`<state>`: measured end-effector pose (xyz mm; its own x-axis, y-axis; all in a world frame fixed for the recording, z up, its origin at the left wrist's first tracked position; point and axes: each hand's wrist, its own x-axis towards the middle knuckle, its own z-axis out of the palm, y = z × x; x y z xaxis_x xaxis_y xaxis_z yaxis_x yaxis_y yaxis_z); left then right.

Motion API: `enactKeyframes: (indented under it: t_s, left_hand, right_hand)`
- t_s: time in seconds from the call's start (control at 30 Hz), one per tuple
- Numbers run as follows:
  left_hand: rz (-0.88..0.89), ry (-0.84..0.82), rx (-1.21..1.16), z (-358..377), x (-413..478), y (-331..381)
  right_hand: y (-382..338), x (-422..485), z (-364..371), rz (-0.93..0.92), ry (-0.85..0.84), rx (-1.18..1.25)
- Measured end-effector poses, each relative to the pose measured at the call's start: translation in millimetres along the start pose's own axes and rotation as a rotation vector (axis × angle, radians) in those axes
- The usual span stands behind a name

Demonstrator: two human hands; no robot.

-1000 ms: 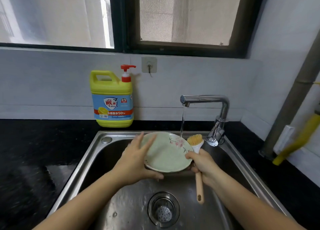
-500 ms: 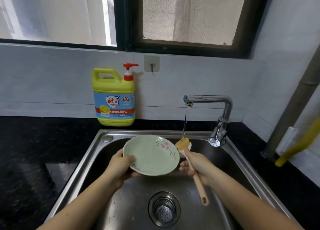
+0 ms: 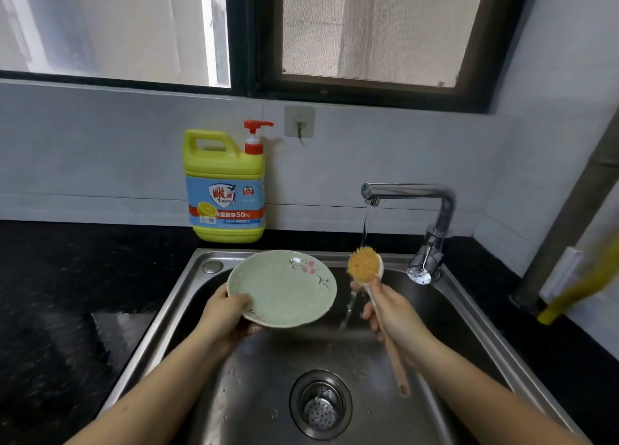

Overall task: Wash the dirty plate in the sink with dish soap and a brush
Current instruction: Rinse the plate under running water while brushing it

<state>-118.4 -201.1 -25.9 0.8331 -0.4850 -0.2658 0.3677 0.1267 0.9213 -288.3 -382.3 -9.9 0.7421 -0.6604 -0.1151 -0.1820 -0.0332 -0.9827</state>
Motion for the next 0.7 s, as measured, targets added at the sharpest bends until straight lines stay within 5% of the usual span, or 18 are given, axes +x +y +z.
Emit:
enactKeyframes:
  t_s: [0.3,0.7]
  left_hand:
    - [-0.016,-0.084,0.109,27.7,-6.9,-10.0]
    - [-0.067,-0.181,0.164,43.0,-18.9,-19.5]
  right_hand:
    - [-24.6,-14.8,-34.0,-0.371,0.319,-0.648]
    - [-48.2,22.2,-74.9,-0.445,0.489,-0.82]
